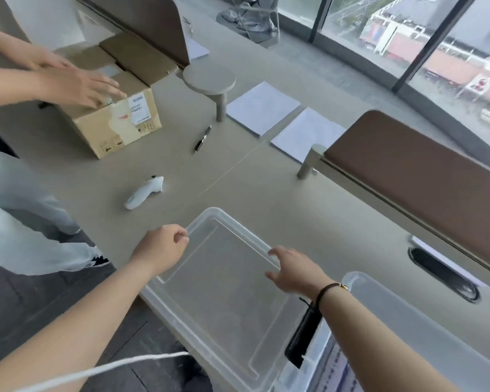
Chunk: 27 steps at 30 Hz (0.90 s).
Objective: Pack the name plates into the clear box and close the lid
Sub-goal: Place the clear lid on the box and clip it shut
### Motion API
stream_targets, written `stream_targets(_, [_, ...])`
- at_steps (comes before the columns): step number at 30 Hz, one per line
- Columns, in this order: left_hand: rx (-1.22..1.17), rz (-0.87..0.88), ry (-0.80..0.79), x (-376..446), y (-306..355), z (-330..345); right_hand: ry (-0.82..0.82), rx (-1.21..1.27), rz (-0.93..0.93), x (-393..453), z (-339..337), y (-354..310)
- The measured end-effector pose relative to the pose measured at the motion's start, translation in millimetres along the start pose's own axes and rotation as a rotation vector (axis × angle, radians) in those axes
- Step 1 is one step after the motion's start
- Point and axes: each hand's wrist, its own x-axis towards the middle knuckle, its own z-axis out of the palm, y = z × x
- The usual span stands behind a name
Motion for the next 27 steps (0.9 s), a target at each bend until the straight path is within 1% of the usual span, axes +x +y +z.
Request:
stream_targets(2, [0.061, -0.015, -0.042, 23, -11, 0, -0.002, 0.020, 0.087, 18, 4, 0])
stream_targets(5, [0.122, -0.023, -0.062, 48, -18, 9, 0.014, 0.036, 0.200, 44, 9, 6])
stream_targets(9, [0.182, -0.038, -0.085, 66, -24, 33, 0.022, -0.008, 0.294, 73, 19, 18])
stream_targets(13, [0.215, -0.079, -0.063, 73, -30, 47, -0.001, -0.066, 0.297, 91, 31, 21])
stream_targets(17, [0.235, -0.089, -0.040, 81, -36, 52, 0.051, -0.071, 0.298, 100, 43, 19])
stream_targets(22, [0.276, -0.075, 0.004, 91, -34, 57, 0.080, -0.069, 0.256, 107, 47, 19])
stream_targets(27, [0.259, -0.048, 0.055, 103, -25, 44, 0.144, -0.030, 0.231, 110, 42, 10])
